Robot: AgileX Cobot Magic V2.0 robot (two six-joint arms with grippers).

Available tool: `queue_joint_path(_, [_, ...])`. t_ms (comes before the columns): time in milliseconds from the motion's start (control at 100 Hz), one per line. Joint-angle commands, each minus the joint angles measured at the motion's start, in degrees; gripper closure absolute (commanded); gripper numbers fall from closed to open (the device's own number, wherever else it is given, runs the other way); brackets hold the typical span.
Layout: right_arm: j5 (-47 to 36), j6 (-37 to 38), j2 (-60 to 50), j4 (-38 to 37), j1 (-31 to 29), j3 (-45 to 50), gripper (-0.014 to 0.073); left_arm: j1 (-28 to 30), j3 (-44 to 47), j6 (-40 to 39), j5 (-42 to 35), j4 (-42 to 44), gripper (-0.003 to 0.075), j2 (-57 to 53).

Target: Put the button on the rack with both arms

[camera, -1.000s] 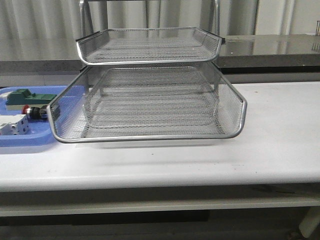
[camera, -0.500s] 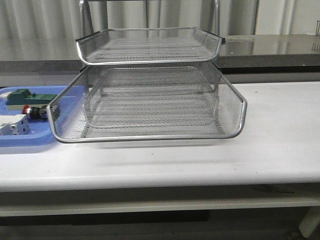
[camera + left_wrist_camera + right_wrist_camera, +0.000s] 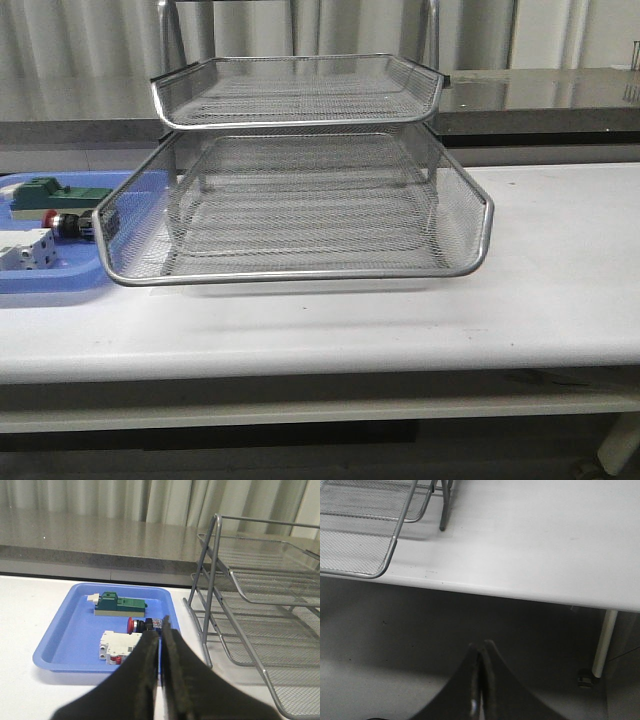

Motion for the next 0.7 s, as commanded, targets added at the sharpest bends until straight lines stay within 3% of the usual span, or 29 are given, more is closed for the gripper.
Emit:
queue_joint_path(0, [-3.2, 0.0, 0.2, 0.2, -0.5, -1.7, 0.0662, 0.4, -8.0, -0.4, 1.3, -0.7, 0.0716, 6.5])
queue_joint_path(210, [-3.2, 0.0, 0.2, 0.2, -0.5, -1.7, 0.0662, 0.4, -26.0, 0.6, 15.7, 1.7, 0.0716, 25.1])
queue_joint_path(320, [-3.2, 0.0, 0.2, 0.2, -0.5, -1.7, 0.0662, 0.4, -34.4, 6.5, 21.8, 2.1, 0.0716, 36.0])
queue_joint_path(690, [-3.2, 0.0, 0.2, 0.2, -0.5, -1.7, 0.0662, 0.4, -53.6, 12.2, 27.3, 4.1, 0.0716, 61.9])
